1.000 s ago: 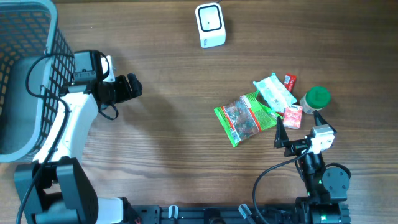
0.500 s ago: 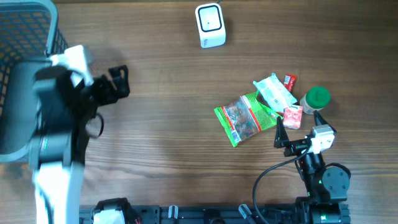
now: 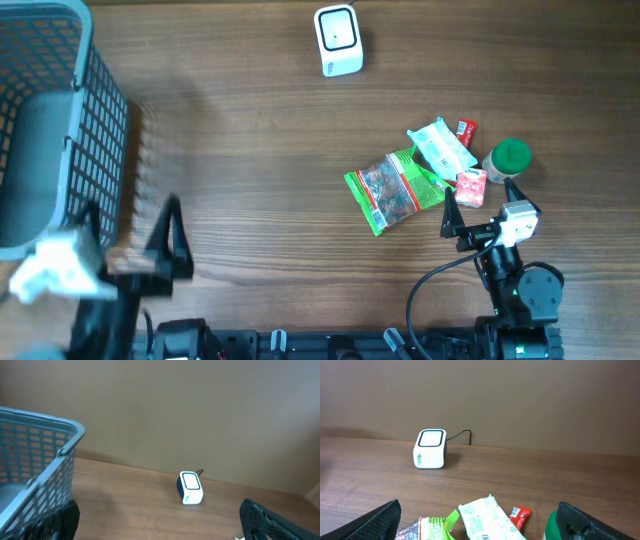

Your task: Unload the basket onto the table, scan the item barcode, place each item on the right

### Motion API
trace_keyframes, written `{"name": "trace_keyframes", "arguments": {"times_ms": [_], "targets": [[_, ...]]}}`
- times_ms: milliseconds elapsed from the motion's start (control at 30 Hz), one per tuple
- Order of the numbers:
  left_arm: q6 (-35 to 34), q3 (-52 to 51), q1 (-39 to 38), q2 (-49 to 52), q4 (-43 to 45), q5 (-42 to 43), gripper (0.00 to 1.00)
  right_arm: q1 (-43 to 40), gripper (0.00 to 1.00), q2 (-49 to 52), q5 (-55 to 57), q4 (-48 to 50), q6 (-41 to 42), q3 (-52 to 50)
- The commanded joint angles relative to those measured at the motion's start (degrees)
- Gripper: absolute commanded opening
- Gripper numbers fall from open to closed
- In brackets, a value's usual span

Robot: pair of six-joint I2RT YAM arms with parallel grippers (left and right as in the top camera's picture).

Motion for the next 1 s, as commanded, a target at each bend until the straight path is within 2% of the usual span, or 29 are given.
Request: {"name": "trace_keyframes", "arguments": {"times_ms": [0, 133, 233, 300, 500, 567, 633, 700, 800, 967], "targets": [[0.5, -0.6, -2.0, -6.4, -5.1, -4.3, 1.00, -0.2, 1.00, -0.7, -1.0, 0.3, -1.0, -0.1], [0.5, -4.8, -3.8, -12.1, -4.0, -5.2, 1.00, -0.2, 1.00, -0.7, -1.0, 0.3, -1.0, -0.1], [0.3, -10.4, -4.5, -15.4, 1.4, -5.1, 1.00, -0.2, 0.99, -0.7, -1.0, 0.3, -1.0, -0.1], [0.3, -15.5, -4.6, -17.2, 9.7, -4.2, 1.00, -0.2, 1.00, -0.7, -1.0, 0.3, -1.0, -0.1], [-0.1, -31.5, -4.6, -18.5, 45.7, -0.2, 1.00, -0.2, 1.00, -0.7, -1.0, 0.3, -1.0, -0.1], [-3.3, -37.2, -4.6, -18.5, 58.3, -0.2, 1.00, -0.2, 1.00, -0.7, -1.0, 0.3, -1.0, -0.1], [-6.2, -42.1, -4.6, -18.5, 66.0, -0.5, 1.00, -0.2, 1.00, -0.7, -1.0, 0.3, -1.0, -0.1], [-9.2, -46.6, -4.6, -18.5, 70.5, -0.9, 1.00, -0.2, 1.00, -0.7, -1.0, 0.3, -1.0, -0.1], [-13.6, -52.1, -4.6, -18.5, 71.8, -2.1, 1.00, -0.2, 1.00, -0.7, -1.0, 0.3, -1.0, -0.1], [-13.9, -58.6, -4.5, -18.5, 71.0, -2.6, 1.00, -0.2, 1.00, -0.7, -1.0, 0.3, -1.0, -0.1]]}}
